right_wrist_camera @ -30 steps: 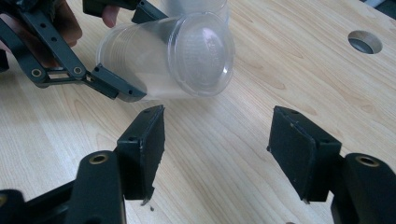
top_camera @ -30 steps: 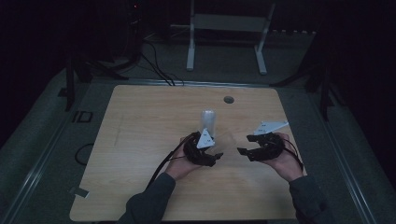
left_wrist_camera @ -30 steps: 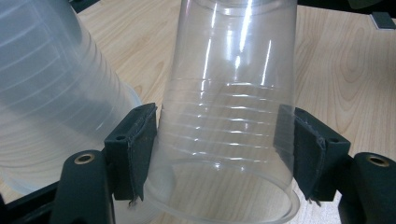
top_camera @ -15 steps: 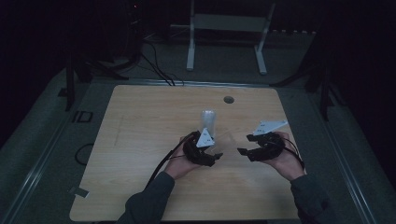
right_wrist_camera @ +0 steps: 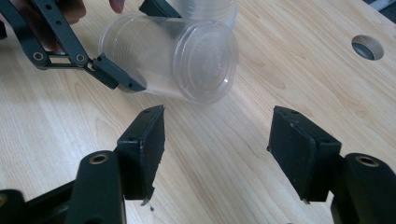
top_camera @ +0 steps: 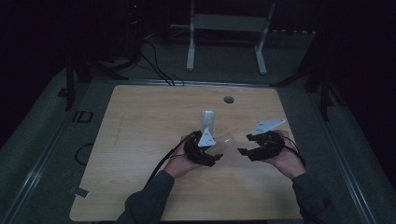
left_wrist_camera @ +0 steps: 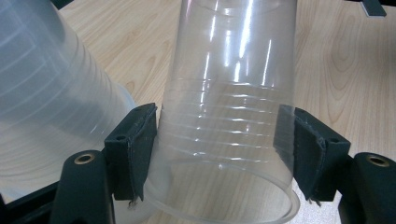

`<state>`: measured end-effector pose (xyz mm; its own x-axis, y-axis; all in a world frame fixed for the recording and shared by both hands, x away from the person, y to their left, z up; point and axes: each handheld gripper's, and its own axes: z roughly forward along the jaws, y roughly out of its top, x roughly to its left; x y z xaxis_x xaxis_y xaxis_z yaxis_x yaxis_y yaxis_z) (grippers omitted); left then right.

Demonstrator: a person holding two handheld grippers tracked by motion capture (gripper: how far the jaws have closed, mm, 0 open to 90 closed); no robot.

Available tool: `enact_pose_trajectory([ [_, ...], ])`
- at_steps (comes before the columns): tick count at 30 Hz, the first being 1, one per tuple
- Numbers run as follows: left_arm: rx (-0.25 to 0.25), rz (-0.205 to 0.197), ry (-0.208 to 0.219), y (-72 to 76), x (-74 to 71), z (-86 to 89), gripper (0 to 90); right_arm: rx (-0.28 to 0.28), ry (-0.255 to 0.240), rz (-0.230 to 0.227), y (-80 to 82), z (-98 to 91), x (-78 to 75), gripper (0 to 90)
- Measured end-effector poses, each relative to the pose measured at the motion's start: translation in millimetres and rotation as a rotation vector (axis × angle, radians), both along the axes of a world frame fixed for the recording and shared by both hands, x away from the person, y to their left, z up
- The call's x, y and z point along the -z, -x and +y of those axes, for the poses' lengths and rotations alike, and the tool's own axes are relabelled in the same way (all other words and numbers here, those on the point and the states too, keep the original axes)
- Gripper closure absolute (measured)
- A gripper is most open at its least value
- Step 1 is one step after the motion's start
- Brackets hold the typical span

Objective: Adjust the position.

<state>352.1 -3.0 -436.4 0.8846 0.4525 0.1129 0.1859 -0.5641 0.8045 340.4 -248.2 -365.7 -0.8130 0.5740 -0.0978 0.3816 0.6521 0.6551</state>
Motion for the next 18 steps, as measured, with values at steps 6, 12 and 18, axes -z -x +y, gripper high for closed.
enact_pose_trajectory([
  [6,0.012,-0.004,-0.015,-0.7,-2.4,0.1,30.9,-0.013,0.017,0.002,-0.8,0.0,-2.5,35.9],
  [12,0.018,-0.002,-0.027,-3.2,-6.2,2.3,30.9,-0.017,0.030,0.008,-2.3,0.4,-3.8,35.9],
  [18,0.029,0.002,-0.034,-5.8,-9.5,3.4,30.9,-0.028,0.047,0.007,-3.1,2.5,-5.7,35.9],
])
